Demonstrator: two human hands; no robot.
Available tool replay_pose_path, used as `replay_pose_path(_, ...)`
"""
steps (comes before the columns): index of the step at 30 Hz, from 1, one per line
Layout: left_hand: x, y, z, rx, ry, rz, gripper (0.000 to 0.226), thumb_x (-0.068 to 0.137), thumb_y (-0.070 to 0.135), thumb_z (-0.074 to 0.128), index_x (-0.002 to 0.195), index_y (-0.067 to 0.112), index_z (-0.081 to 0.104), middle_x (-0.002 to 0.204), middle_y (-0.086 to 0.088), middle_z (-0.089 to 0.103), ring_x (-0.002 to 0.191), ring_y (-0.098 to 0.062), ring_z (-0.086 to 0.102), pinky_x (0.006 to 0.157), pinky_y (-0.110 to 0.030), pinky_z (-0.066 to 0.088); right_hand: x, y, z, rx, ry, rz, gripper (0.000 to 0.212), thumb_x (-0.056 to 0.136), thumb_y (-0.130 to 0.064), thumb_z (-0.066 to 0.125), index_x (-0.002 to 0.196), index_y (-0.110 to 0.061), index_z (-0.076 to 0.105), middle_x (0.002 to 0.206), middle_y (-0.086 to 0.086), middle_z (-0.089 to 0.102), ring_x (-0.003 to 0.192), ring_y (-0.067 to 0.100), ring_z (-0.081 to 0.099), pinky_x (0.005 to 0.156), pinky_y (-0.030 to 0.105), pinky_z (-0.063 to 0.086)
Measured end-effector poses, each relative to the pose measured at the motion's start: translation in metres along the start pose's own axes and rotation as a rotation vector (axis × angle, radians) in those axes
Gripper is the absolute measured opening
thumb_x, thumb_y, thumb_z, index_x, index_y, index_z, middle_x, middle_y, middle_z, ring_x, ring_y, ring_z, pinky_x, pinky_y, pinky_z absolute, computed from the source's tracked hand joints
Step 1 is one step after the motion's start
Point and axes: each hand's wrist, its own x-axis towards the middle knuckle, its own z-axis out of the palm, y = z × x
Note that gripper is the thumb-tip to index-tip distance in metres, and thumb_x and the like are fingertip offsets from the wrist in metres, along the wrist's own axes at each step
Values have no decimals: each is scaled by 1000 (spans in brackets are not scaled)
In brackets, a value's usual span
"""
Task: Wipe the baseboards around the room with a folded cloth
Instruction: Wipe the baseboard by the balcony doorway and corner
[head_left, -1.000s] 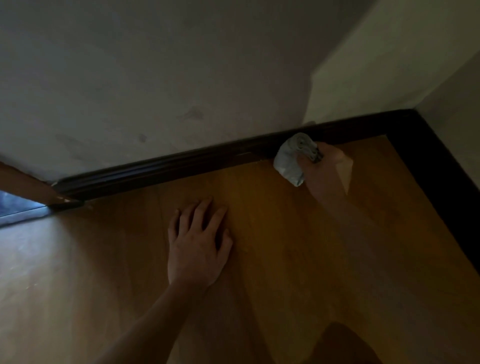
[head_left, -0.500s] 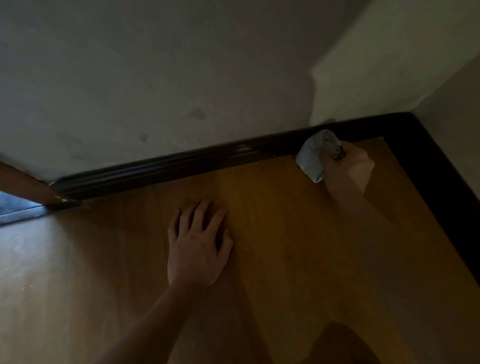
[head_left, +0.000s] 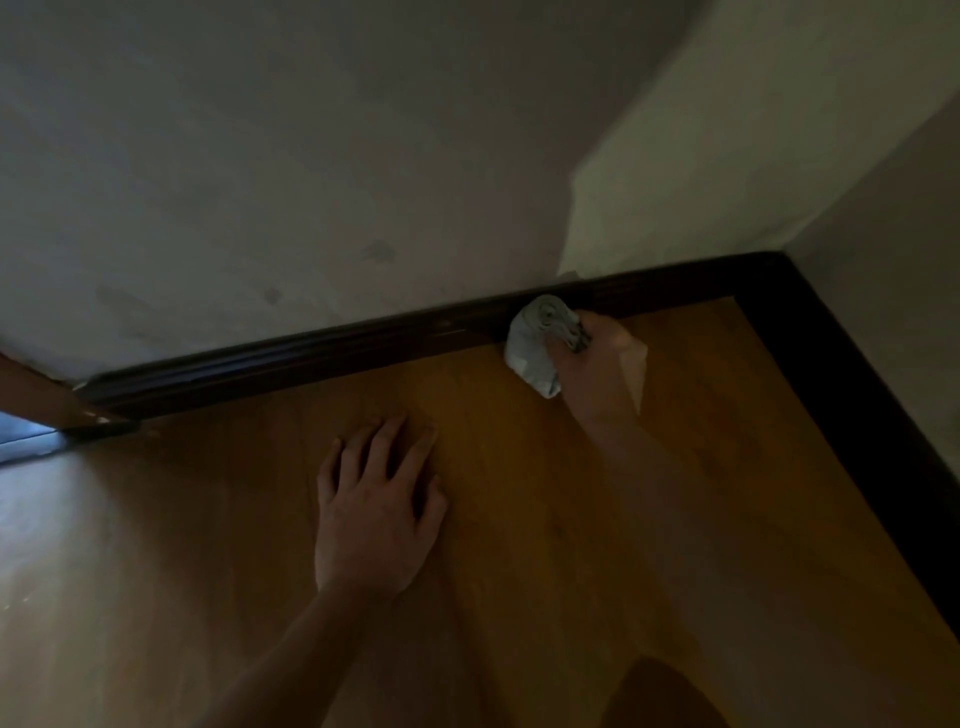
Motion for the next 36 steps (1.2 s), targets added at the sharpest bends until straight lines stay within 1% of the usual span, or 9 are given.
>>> replay_pose_path(4, 0, 0, 0, 8, -9, 1, 58, 97, 56, 34, 148, 33, 45, 156, -4, 40, 146, -28, 29, 119, -54, 21, 8, 15, -10, 22, 51, 147, 23, 93, -23, 68, 74, -10, 63, 76, 10, 66, 66, 19, 59, 54, 24, 39)
replay_pose_path(9, -1, -1, 0, 9, 4, 0, 57, 97, 56, 34, 148, 34, 45, 156, -3, 39, 145, -28, 29, 119, -55, 22, -10, -10, 11, 14, -4, -23, 18, 90, -22, 71, 79, -9, 68, 79, 3, 63, 66, 12, 54, 57, 23, 40)
replay_pose_path(11, -1, 0, 0, 0, 5, 3, 56, 97, 55, 35, 147, 33, 46, 156, -2, 39, 145, -28, 29, 119, -54, 21, -8, -11, 10, 1, -17, -21, 19, 90, -26, 72, 84, -8, 70, 83, 3, 64, 70, 12, 56, 59, 23, 43)
replay_pose_path(16, -2, -2, 0, -22, 19, 18, 55, 96, 53, 36, 145, 32, 51, 155, -3, 42, 144, -29, 33, 118, -54, 21, 16, 17, -16, -80, -84, -11, 19, 89, -29, 71, 82, -11, 68, 83, 11, 69, 74, 25, 63, 60, 31, 49)
replay_pose_path(21, 1, 2, -2, -46, 36, 14, 52, 96, 50, 38, 140, 30, 57, 150, -6, 47, 139, -31, 38, 115, -55, 24, 41, 43, -41, -153, -159, -13, 24, 89, -37, 69, 76, -21, 57, 81, 7, 66, 73, 24, 63, 59, 35, 51)
replay_pose_path(25, 12, 12, -7, -22, -35, 17, 53, 95, 53, 37, 140, 34, 56, 151, -5, 47, 140, -30, 39, 114, -59, 29, 50, 48, -53, -161, -230, 2, 24, 90, -36, 68, 75, -23, 55, 75, 0, 59, 71, 20, 60, 58, 27, 42)
replay_pose_path(28, 25, 25, -12, 0, -104, 28, 55, 94, 59, 36, 142, 38, 53, 153, -2, 46, 142, -28, 38, 112, -65, 31, 59, 49, -60, -202, -309, -6, 26, 92, -37, 65, 74, -21, 54, 72, -3, 55, 71, 19, 60, 57, 27, 40)
replay_pose_path(31, 32, 36, -11, 18, -152, 28, 60, 93, 67, 33, 144, 42, 49, 156, 0, 43, 144, -28, 36, 112, -69, 27, 71, 51, -71, -237, -372, -18, 25, 93, -38, 64, 77, -20, 56, 72, -3, 55, 72, 18, 57, 60, 28, 42)
replay_pose_path(36, 35, 46, -12, 14, -175, -9, 64, 92, 73, 30, 149, 46, 41, 159, 1, 39, 146, -29, 35, 112, -71, 24, 85, 73, -83, -154, -391, 23, 27, 91, -29, 69, 71, -26, 50, 67, -12, 50, 71, 14, 54, 53, 24, 33)
